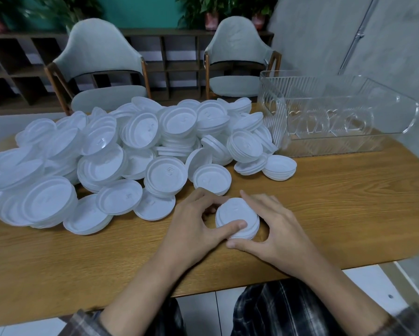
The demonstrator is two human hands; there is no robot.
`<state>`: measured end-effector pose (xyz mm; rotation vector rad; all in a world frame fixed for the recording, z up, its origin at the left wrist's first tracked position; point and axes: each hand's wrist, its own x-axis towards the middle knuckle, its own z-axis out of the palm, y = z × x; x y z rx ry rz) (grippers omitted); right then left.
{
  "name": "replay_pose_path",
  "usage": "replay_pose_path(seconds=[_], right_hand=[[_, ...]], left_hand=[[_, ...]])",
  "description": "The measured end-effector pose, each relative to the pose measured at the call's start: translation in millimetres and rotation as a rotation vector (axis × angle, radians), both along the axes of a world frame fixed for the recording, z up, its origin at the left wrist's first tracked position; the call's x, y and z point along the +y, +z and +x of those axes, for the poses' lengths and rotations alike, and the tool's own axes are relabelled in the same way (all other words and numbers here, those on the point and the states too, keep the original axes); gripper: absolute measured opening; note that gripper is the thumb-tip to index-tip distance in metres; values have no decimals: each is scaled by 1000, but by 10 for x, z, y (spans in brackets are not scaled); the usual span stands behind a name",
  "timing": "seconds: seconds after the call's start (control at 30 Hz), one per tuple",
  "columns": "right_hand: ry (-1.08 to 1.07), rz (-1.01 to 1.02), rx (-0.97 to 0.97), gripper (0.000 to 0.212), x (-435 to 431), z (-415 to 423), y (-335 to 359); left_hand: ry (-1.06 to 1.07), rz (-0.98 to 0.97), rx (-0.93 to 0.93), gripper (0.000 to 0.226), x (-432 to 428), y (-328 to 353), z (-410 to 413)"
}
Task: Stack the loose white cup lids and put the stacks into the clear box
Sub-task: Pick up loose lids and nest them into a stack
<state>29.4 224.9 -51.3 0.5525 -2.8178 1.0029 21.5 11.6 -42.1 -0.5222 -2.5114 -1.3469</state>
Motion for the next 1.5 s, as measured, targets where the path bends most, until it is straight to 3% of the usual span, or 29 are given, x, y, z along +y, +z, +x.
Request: replay_pose_path(seconds=[0.17, 0.27, 0.33, 0.43, 0.63, 1.0, 1.3, 1.5], right_hand=[[-3, 16, 25, 105, -11, 15, 10], [-24, 0, 39, 101, -23, 10, 7], [-42, -24, 35, 96, -21, 17, 7], [-82, -63, 27, 83, -10, 24, 12], [-55, -98, 95, 73, -17, 20, 11], [-41, -131, 55, 81, -23, 3, 24], [20, -126, 78, 68, -23, 23, 88], [24, -138, 21, 96, -4, 31, 81]], left_hand=[[29, -6, 59, 38, -45, -3, -15], [122, -172, 256, 33, -119, -75, -143], [136, -272, 296, 42, -130, -129, -210], [135, -312, 318, 31, -96, -159, -223], [187, -161, 297, 21, -108, -118, -196], [173, 172, 321, 26, -79, 80, 6], [118, 151, 239, 32, -68, -15, -80], [26, 96, 99, 20, -35, -8, -46]])
